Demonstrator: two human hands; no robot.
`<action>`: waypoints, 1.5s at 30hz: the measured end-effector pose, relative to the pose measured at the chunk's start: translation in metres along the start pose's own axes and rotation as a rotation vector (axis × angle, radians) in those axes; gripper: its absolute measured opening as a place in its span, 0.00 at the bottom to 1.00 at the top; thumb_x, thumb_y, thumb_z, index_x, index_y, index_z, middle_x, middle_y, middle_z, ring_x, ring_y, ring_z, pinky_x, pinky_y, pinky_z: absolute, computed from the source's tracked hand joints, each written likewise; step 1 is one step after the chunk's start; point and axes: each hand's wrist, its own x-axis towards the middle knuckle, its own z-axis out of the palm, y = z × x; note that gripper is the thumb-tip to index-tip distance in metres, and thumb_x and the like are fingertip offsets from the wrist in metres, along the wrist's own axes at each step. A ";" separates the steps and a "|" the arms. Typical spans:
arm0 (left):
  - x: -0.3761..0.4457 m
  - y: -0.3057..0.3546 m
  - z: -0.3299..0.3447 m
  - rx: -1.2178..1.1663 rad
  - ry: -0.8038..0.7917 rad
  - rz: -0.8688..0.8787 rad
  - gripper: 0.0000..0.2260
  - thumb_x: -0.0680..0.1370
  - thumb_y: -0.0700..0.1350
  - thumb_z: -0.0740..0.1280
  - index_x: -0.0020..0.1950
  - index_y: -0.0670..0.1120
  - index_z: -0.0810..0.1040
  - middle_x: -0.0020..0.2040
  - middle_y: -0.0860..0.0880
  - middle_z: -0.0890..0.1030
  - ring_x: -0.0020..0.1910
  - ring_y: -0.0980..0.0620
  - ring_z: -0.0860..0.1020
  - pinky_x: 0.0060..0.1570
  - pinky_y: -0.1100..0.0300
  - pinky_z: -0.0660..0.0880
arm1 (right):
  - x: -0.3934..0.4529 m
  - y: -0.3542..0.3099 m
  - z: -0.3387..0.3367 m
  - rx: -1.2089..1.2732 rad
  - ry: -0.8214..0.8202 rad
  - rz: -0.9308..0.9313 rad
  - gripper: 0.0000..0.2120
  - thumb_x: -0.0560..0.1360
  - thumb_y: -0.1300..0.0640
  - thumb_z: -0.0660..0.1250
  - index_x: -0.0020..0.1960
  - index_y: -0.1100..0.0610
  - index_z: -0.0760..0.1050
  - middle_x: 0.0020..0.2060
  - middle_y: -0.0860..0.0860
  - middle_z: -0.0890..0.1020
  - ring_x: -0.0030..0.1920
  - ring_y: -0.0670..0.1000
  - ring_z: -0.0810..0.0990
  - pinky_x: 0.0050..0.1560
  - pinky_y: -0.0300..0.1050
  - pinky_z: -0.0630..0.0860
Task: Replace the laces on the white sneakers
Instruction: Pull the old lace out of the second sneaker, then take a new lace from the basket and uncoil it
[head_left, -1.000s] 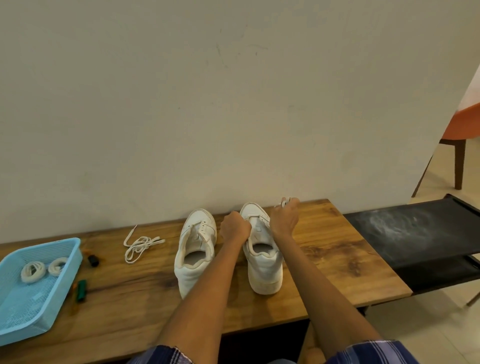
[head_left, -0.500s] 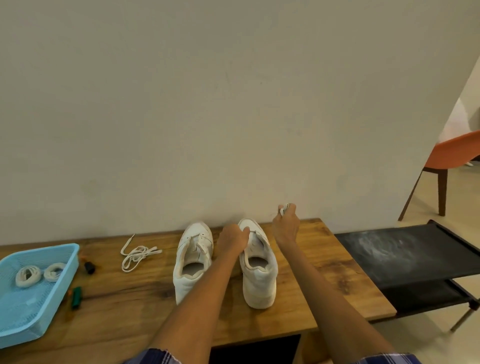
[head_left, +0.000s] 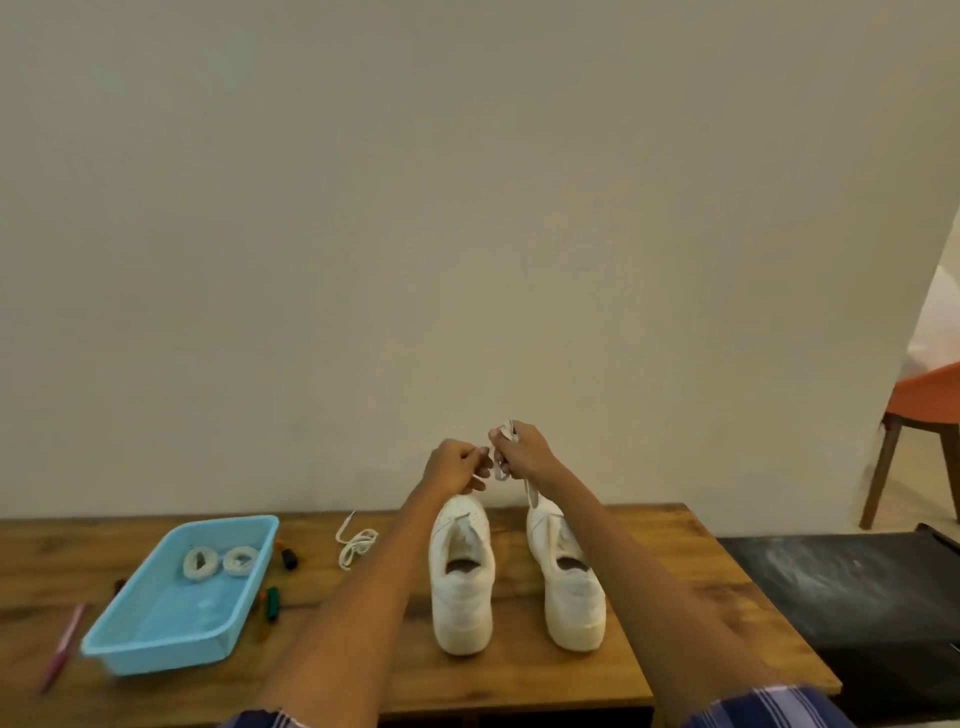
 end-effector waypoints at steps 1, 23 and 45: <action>-0.007 -0.003 -0.012 0.038 0.020 -0.015 0.12 0.81 0.45 0.60 0.43 0.42 0.79 0.34 0.50 0.79 0.28 0.55 0.78 0.27 0.68 0.71 | -0.004 -0.006 0.010 -0.014 -0.035 -0.010 0.09 0.78 0.58 0.59 0.41 0.59 0.69 0.28 0.50 0.75 0.25 0.46 0.72 0.24 0.34 0.66; -0.045 -0.085 -0.087 0.001 0.043 -0.322 0.12 0.83 0.42 0.54 0.51 0.40 0.76 0.36 0.48 0.80 0.28 0.53 0.77 0.30 0.62 0.75 | -0.009 -0.007 0.141 -0.192 -0.343 0.071 0.18 0.76 0.63 0.63 0.65 0.61 0.71 0.60 0.59 0.77 0.57 0.55 0.77 0.48 0.44 0.76; -0.053 0.009 -0.113 -0.699 0.144 -0.163 0.11 0.82 0.40 0.58 0.51 0.39 0.79 0.40 0.46 0.81 0.25 0.60 0.77 0.33 0.64 0.79 | -0.025 -0.073 0.101 0.175 -0.204 -0.053 0.13 0.76 0.71 0.51 0.49 0.61 0.73 0.36 0.52 0.76 0.36 0.49 0.76 0.40 0.43 0.75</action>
